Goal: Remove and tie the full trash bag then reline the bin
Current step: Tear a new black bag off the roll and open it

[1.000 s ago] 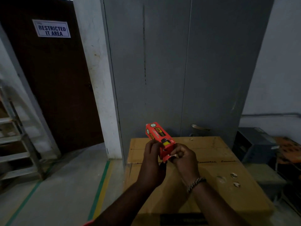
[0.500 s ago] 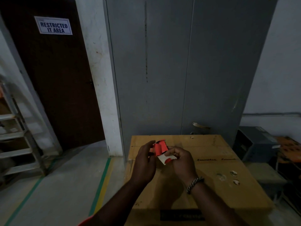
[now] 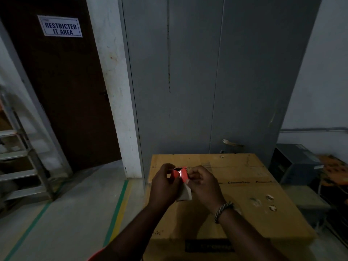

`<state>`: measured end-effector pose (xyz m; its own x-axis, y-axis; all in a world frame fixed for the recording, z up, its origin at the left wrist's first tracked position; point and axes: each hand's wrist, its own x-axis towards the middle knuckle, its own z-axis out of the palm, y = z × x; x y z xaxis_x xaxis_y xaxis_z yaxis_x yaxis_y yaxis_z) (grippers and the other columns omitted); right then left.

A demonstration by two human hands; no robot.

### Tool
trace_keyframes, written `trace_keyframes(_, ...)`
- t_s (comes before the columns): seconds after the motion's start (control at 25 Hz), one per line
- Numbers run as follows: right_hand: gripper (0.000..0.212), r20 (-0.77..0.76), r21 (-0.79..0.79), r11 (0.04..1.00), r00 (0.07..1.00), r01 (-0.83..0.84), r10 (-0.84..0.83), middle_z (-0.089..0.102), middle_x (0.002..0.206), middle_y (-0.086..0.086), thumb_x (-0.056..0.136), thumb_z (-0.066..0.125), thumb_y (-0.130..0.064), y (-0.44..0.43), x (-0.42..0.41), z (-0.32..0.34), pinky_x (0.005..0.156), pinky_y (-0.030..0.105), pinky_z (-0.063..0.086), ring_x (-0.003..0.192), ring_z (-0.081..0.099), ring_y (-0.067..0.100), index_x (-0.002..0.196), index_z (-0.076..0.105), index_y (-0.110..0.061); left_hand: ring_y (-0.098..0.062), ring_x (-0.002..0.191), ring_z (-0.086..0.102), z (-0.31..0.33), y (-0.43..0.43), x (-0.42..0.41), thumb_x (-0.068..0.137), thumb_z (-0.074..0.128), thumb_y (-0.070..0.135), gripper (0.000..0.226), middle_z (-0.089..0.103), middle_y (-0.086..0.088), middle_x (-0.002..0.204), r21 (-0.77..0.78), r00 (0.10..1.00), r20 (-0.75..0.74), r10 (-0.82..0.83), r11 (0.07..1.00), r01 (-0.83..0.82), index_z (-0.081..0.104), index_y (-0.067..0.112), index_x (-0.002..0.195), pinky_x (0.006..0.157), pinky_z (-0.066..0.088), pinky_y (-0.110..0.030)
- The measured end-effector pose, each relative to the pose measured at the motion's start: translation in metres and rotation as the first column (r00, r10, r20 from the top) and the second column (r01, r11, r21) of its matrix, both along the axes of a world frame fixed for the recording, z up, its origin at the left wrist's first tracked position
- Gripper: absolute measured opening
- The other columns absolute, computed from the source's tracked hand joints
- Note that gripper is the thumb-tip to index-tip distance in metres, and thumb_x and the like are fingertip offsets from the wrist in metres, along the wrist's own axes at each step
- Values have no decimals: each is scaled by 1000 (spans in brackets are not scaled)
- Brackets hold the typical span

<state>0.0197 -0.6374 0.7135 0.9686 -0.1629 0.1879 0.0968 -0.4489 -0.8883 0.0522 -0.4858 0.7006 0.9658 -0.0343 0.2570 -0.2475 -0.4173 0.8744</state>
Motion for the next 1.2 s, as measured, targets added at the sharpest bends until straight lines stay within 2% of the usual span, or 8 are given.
trace_keyframes(0.08, 34, 34, -78, 997, 999, -30, 33, 64, 113, -22, 91, 75, -18, 1, 0, 0, 85, 20, 56, 109, 62, 1, 107, 64, -47, -6, 98, 66, -1, 0, 0, 100, 57, 35, 33, 57, 19, 114, -3, 1000, 7, 1, 1000, -1, 54, 31, 132, 78, 62, -31)
trace_keyframes(0.2, 49, -6, -200, 978, 999, -52, 52, 54, 133, -11, 96, 65, -6, 3, 2, -2, 93, 14, 48, 122, 53, 7, 135, 63, -37, 0, 91, 69, -3, 1, 1, 105, 47, 33, 31, 68, 17, 109, -39, 1000, -1, -4, 999, 4, 54, 35, 135, 77, 63, -34)
trace_keyframes(0.36, 59, -130, -234, 966, 989, -106, 77, 42, 138, -4, 96, 57, -2, 5, 6, 1, 101, 26, 53, 129, 46, 16, 143, 55, -38, -7, 81, 72, -7, 7, 5, 102, 52, 12, 41, 67, 13, 96, -51, 1000, 11, -15, 999, 15, 50, 39, 133, 67, 64, -41)
trace_keyframes(0.6, 19, -55, -252, 967, 998, -49, 36, 55, 113, -6, 99, 61, -31, 9, 11, 8, 65, 21, 49, 92, 60, 9, 113, 49, -37, 3, 91, 68, -13, 10, 14, 102, 55, 25, 19, 69, 20, 104, -14, 996, 93, -16, 1000, 17, 63, 40, 110, 75, 63, -34)
trace_keyframes(0.72, 16, -16, -213, 977, 1000, 19, -23, 63, 90, -3, 102, 58, -23, 6, 17, 9, 50, 24, 48, 72, 63, 11, 105, 45, -32, 3, 93, 67, -11, 10, 14, 100, 60, 33, 16, 66, 23, 104, -19, 996, 89, 2, 1000, 0, 61, 39, 115, 73, 62, -26)
trace_keyframes(0.88, 31, 14, -259, 963, 997, 76, -75, 64, 108, 1, 99, 51, -2, 2, 20, 8, 71, 30, 58, 94, 63, 17, 110, 62, -29, 8, 103, 59, -5, 11, 11, 87, 76, 14, 46, 56, 30, 113, -48, 996, 56, -69, 996, 72, 56, 43, 117, 75, 52, -6)
trace_keyframes(1.04, 35, 41, -337, 939, 998, 66, -55, 58, 129, -2, 97, 56, 0, 1, 27, 4, 96, 25, 52, 120, 56, 15, 118, 73, -22, 12, 108, 57, -6, 11, 12, 81, 80, 8, 59, 57, 30, 117, -21, 986, 68, -151, 988, 153, 55, 50, 114, 80, 54, -10)
trace_keyframes(1.2, 29, 13, -300, 953, 999, 53, -51, 54, 130, -6, 100, 62, -17, 4, 30, 2, 97, 19, 49, 121, 55, 13, 127, 71, -24, -4, 102, 65, -12, 10, 18, 81, 78, 0, 51, 65, 14, 114, -14, 989, 67, -135, 991, 137, 59, 32, 116, 69, 59, -17)
